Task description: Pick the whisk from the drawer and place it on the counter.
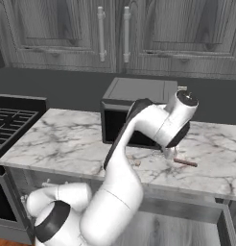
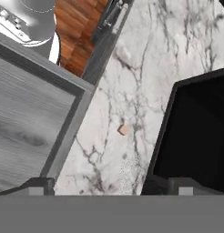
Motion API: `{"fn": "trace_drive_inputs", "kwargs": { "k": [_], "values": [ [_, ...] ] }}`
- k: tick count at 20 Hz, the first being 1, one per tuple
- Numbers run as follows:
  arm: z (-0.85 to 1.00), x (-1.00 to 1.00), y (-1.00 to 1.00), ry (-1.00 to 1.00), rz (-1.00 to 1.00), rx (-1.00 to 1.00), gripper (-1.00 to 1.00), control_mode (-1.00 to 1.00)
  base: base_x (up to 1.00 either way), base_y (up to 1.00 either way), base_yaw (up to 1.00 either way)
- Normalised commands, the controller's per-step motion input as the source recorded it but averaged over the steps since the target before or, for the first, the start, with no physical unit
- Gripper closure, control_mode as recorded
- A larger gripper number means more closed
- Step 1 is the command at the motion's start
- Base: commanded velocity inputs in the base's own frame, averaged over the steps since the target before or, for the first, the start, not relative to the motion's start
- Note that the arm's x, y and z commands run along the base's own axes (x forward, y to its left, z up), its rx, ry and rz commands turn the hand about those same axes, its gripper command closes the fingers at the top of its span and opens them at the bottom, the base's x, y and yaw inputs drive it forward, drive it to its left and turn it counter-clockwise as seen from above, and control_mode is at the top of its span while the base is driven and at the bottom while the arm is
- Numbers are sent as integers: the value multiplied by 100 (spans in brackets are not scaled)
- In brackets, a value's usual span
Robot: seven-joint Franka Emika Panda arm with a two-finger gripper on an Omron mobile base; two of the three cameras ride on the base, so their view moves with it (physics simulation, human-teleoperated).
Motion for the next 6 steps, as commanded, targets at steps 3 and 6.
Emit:
{"fn": "trace_drive_inputs", "kwargs": {
  "k": [3,6],
  "values": [
    [-10,-28,100,0,44,-37,-100,-100,0,0,0],
    [-46,-23,100,-2,38,-34,-100,-100,0,0,0]
  ]
}}
